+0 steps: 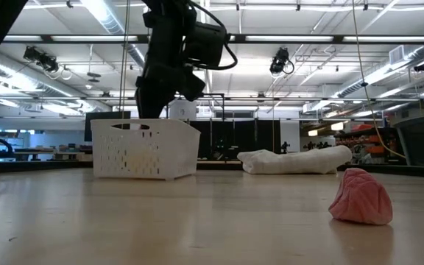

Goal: Pick and placing Produce into tupperware
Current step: Put the left peach into the white basket, then put the strawberry into the white basket

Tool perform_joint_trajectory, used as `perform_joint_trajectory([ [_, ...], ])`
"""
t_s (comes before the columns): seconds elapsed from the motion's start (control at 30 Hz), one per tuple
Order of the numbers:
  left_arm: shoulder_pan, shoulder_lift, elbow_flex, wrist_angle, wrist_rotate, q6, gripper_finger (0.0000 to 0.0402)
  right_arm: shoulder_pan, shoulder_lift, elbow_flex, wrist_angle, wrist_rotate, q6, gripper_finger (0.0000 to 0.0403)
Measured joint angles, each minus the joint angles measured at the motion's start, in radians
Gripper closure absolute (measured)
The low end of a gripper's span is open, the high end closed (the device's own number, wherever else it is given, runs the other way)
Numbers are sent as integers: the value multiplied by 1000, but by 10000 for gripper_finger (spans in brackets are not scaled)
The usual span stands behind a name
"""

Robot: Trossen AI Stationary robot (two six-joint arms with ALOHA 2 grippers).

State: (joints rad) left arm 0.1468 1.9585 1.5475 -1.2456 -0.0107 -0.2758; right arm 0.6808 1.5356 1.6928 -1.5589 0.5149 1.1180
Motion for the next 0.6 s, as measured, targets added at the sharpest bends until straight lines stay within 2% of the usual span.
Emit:
perform_joint_trajectory([
  [0.13, 9, 0, 0, 2, -9, 10, 268, 52, 0, 0, 0, -58, 114, 270],
  [0.37, 13, 0, 0, 6, -11, 0, 198, 144, 0, -2, 1, -175, 447, 246],
  [0.5, 11, 0, 0, 5, -11, -1, 179, 194, 0, -54, 12, -250, 642, 227],
  [0.6, 7, 0, 0, 6, -11, 0, 177, 232, 0, -145, 68, -363, 721, 213],
])
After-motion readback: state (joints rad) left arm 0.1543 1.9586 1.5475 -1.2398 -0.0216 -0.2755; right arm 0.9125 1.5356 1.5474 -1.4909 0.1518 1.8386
